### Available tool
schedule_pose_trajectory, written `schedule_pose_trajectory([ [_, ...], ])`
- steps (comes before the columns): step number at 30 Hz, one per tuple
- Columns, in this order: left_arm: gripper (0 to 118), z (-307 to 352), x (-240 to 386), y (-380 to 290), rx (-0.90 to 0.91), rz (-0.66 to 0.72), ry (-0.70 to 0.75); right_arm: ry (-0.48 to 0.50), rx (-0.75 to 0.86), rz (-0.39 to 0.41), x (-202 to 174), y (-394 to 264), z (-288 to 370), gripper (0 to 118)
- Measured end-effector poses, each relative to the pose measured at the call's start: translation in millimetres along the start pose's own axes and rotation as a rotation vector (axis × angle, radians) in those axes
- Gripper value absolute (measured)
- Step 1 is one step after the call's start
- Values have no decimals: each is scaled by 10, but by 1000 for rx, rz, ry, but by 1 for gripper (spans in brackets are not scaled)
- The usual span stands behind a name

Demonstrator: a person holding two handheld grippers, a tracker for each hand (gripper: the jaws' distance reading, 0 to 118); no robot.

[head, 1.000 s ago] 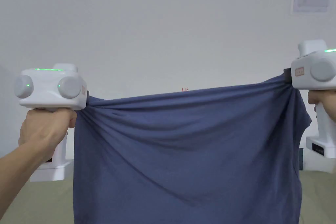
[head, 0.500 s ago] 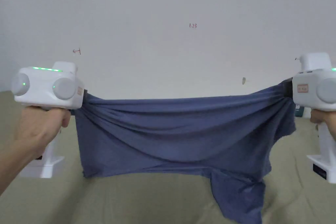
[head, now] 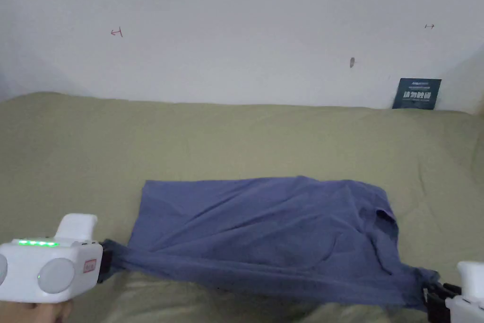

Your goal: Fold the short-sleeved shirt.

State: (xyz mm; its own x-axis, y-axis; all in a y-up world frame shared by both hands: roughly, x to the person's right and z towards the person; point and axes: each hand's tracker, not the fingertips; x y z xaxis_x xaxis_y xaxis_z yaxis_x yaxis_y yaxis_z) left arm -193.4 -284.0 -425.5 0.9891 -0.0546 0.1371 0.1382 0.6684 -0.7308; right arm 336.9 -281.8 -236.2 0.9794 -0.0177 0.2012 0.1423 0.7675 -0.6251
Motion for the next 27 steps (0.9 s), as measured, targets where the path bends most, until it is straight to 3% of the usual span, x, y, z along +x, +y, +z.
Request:
schedule_pose_trajectory([
  [10, 3, 709, -193, -1049, -54, 48, -51, 8, -63, -1, 40, -840, 739, 3],
  [21, 5, 830, -300, -1245, -71, 119, -90, 17, -76, 15, -7, -897, 806, 4],
  [22, 12, 826, -310, -1242, -75, 119, -93, 20, -81, 6, 1, -901, 800, 10],
  [23, 33, 836, -311, -1243, -77, 121, -86, 16, -86, -1, 5, -903, 796, 26],
  [24, 84, 837, -321, -1243, -82, 118, -76, 9, -93, -9, 6, -900, 789, 73],
  [25, 114, 842, -308, -1264, -88, 123, -76, 7, -107, -19, 16, -902, 776, 109],
  [26, 118, 890, -316, -1284, -78, 135, -77, 6, -116, -25, 20, -922, 771, 118],
  [27, 118, 961, -322, -1279, -40, 158, -76, 17, -95, -28, 35, -954, 826, 116],
])
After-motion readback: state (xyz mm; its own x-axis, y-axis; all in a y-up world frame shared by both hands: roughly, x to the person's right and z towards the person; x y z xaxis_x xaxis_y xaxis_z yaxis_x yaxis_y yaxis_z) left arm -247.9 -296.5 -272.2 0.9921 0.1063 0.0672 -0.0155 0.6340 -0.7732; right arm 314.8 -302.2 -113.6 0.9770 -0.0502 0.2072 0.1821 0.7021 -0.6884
